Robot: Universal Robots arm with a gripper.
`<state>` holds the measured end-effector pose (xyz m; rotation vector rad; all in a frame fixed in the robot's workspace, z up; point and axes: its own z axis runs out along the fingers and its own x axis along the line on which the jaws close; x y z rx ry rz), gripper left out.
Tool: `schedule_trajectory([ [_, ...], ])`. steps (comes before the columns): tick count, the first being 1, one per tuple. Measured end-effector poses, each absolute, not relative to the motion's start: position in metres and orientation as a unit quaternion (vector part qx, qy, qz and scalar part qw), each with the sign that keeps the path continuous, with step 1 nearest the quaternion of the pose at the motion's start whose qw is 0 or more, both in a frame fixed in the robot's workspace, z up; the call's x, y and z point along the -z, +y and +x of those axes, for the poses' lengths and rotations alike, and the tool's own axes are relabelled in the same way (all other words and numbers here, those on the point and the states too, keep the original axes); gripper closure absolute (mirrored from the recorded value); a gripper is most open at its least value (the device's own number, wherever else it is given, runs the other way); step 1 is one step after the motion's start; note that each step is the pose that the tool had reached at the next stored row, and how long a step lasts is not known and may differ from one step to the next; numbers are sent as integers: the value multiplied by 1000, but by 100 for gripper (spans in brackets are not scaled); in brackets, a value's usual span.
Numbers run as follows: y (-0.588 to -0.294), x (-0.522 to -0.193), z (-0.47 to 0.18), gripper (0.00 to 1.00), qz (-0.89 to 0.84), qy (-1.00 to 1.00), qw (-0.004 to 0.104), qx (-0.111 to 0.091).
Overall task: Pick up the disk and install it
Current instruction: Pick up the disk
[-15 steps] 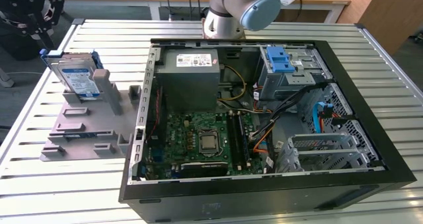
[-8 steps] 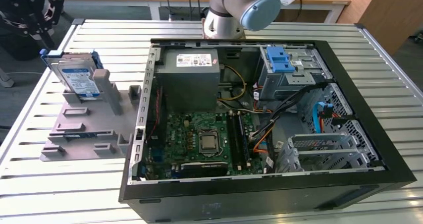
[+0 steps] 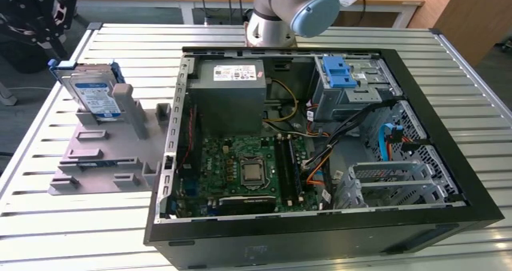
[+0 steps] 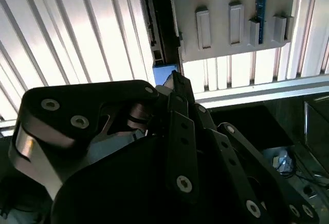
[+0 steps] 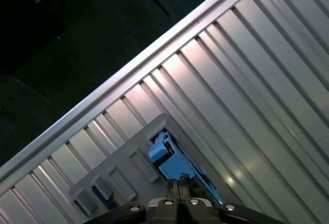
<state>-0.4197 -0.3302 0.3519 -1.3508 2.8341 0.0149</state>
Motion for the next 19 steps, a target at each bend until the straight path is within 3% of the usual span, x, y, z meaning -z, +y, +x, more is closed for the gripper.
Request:
schedule_trajectory([
  [19, -330, -350, -420, 89, -573, 819, 2, -6],
])
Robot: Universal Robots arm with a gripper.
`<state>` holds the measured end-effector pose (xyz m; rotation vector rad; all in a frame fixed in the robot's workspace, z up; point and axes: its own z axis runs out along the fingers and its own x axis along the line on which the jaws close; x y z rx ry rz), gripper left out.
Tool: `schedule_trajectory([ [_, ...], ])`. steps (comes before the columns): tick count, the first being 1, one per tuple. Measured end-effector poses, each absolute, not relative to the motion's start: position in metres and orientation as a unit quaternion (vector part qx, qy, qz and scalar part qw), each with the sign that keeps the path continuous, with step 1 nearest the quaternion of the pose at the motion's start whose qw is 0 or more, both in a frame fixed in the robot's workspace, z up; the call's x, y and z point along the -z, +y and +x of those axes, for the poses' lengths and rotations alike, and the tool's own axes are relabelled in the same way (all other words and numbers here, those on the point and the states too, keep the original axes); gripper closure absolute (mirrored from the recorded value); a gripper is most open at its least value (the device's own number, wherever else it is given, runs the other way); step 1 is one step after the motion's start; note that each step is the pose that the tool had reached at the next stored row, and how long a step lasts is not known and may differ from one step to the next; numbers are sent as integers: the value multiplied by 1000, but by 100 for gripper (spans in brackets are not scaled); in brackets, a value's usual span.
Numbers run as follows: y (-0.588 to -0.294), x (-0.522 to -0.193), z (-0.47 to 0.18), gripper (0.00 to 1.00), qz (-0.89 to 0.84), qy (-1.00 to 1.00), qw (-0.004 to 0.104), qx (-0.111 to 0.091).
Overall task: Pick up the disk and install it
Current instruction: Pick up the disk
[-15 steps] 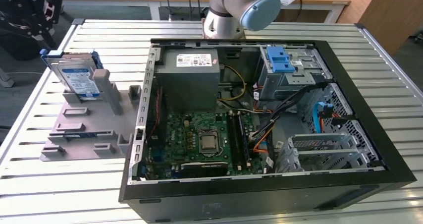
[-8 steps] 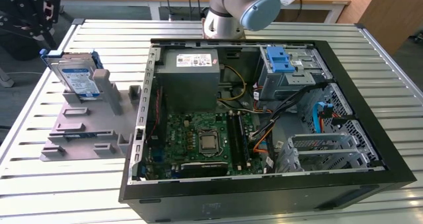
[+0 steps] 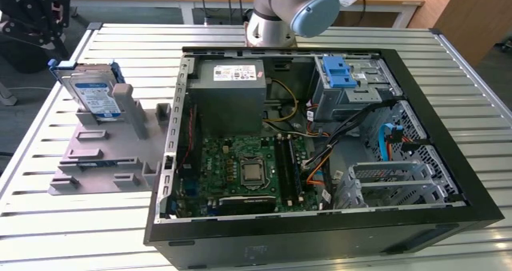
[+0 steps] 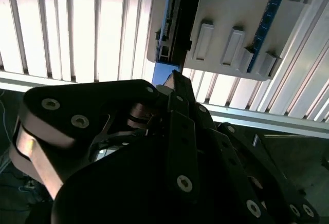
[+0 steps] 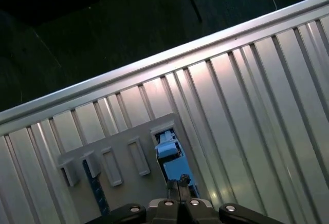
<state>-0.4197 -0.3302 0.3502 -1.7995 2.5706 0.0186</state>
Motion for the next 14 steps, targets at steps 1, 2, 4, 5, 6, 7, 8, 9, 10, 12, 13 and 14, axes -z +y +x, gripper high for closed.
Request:
schedule_trajectory([
  [1, -330, -350, -420, 89, -581, 814, 2, -6],
  [2, -330, -350, -420, 89, -588, 809, 2, -6],
  [4, -330, -349, -420, 89, -603, 798, 2, -6],
  [5, -330, -349, -420, 89, -610, 792, 2, -6],
  [6, -330, -348, -420, 89, -617, 787, 2, -6],
  [7, -330, -348, -420, 89, -623, 782, 2, -6],
  [8, -330, -348, -420, 89, -628, 778, 1, -6],
  [9, -330, -348, -420, 89, -629, 778, 2, -6],
  [10, -330, -348, -420, 89, -629, 778, 2, -6],
  [12, -330, -348, -420, 83, -629, 778, 2, -6],
  [13, -330, -348, -420, 77, -629, 778, 2, -6],
  [14, -330, -348, -420, 77, -629, 778, 2, -6],
])
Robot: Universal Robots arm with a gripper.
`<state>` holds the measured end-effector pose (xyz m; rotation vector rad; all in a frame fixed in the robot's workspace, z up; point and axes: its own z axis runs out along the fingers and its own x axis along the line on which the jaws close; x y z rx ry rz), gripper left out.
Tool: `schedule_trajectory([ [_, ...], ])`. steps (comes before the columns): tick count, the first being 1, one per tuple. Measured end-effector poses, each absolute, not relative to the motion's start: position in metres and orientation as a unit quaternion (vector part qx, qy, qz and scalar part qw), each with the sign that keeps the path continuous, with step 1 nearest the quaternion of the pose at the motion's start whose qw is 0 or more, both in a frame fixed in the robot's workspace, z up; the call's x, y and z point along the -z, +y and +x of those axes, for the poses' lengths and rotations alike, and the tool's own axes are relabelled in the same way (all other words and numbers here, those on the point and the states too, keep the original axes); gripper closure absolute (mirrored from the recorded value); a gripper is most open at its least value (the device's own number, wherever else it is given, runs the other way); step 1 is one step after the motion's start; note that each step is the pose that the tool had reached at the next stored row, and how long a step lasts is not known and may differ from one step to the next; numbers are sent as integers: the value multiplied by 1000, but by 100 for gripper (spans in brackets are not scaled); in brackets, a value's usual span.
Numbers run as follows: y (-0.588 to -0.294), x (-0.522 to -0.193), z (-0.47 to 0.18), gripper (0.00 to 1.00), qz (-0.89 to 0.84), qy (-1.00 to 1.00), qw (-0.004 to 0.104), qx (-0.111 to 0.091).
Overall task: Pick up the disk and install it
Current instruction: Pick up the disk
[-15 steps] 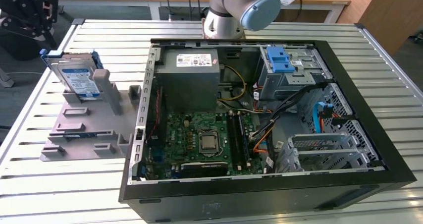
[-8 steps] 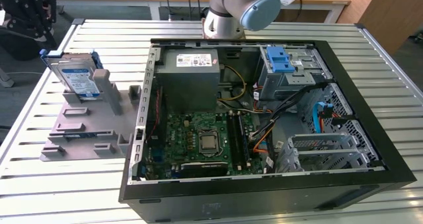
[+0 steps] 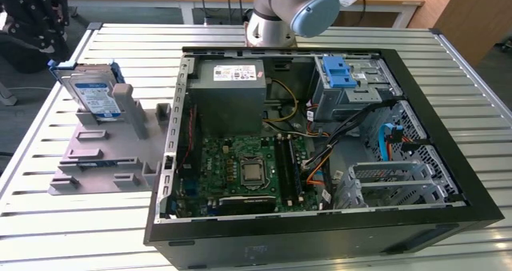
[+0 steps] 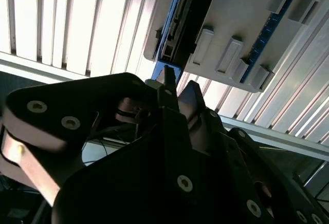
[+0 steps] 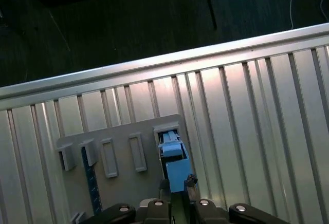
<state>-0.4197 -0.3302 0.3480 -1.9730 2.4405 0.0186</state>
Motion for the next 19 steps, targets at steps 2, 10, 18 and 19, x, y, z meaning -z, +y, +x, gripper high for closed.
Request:
schedule_trajectory([
  [2, -330, -348, -420, 65, -629, 778, 2, -6],
  [10, -330, -347, -420, 41, -632, 775, 2, -6],
  [18, -330, -344, -420, 41, -660, 751, 2, -5],
  [19, -330, -343, -420, 41, -661, 751, 1, -3],
])
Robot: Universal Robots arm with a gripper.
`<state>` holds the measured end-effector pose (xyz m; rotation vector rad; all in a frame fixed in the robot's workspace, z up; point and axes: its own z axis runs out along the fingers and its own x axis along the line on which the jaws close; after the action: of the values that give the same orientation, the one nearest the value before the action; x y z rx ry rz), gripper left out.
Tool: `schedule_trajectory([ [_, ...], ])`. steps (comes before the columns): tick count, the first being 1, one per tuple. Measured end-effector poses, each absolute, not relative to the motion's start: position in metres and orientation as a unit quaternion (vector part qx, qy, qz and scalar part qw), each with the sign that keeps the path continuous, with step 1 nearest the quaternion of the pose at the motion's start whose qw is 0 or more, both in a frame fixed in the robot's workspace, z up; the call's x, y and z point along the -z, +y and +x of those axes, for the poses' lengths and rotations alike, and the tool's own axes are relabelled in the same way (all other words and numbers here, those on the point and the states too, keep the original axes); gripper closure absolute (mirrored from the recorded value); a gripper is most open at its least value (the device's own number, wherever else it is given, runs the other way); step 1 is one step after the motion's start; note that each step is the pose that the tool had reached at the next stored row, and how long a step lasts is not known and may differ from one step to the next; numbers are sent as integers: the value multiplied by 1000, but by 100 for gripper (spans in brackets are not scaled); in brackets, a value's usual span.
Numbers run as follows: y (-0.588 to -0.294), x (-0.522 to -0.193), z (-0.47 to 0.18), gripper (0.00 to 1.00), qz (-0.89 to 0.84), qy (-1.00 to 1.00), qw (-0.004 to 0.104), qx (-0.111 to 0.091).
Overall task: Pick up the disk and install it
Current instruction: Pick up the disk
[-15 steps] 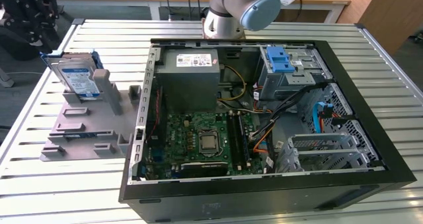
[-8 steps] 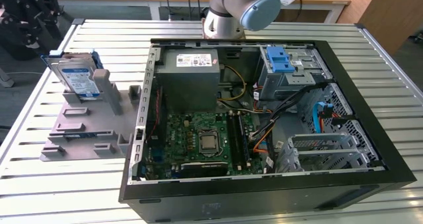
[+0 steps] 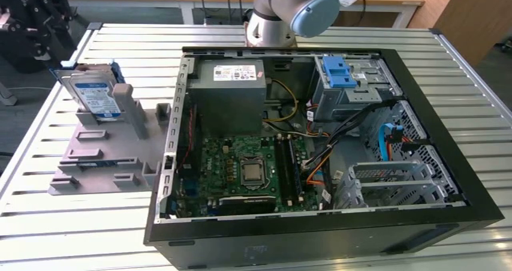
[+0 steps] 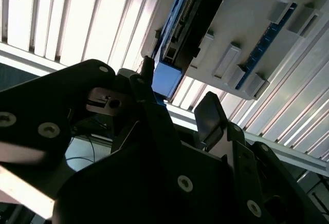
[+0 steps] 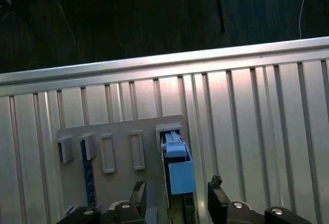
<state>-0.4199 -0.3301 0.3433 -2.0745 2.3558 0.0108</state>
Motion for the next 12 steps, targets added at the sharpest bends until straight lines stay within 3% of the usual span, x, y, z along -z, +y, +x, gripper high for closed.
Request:
schedule_trajectory([
  [6, -329, -339, -421, 41, -661, 750, -6, 10],
  [12, -329, -335, -423, 41, -665, 747, -1, 14],
])
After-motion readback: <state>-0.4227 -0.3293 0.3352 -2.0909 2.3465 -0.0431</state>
